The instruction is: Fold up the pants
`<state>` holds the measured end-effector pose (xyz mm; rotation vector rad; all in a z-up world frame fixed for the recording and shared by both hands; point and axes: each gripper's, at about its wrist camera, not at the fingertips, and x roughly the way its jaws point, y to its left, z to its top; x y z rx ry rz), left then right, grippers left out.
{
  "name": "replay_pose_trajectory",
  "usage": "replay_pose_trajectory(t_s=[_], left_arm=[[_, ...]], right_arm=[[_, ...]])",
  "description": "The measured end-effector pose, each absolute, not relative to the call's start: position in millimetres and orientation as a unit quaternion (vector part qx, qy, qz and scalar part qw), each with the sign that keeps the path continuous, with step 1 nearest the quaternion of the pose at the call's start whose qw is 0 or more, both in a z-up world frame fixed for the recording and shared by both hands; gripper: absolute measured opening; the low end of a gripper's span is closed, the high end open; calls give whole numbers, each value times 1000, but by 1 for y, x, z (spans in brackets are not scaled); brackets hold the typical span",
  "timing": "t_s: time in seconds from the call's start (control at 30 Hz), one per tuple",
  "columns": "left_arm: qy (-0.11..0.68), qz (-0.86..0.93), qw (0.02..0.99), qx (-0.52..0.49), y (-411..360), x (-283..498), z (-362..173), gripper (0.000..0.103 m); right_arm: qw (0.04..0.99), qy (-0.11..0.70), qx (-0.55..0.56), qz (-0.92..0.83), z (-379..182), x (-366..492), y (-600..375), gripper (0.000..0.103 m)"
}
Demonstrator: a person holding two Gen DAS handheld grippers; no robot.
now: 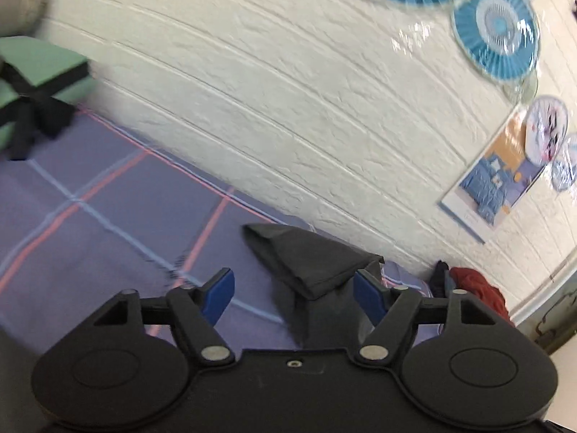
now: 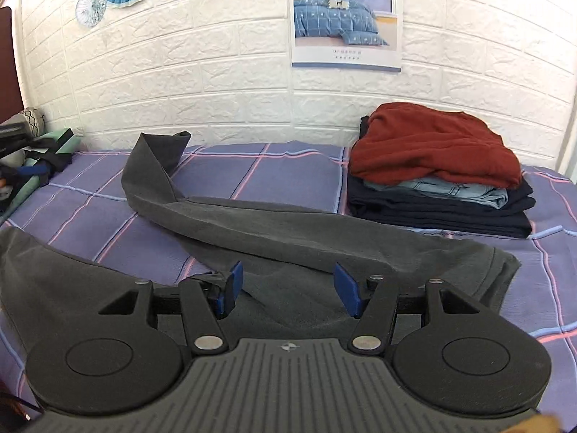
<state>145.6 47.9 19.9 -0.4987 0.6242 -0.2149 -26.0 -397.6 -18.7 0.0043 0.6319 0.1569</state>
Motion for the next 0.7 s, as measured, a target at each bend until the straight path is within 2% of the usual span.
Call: replay_pose_trajectory(t_s=[0.27,0.7], left_arm=[[358,-132,880,-284,7,213,-20,103],[376,-115,870,-297,-11,245,-49,103]], right_arm=[[938,344,18,46,-41,-9,-415,94],[931,358,59,48,-64,8,-423,94]])
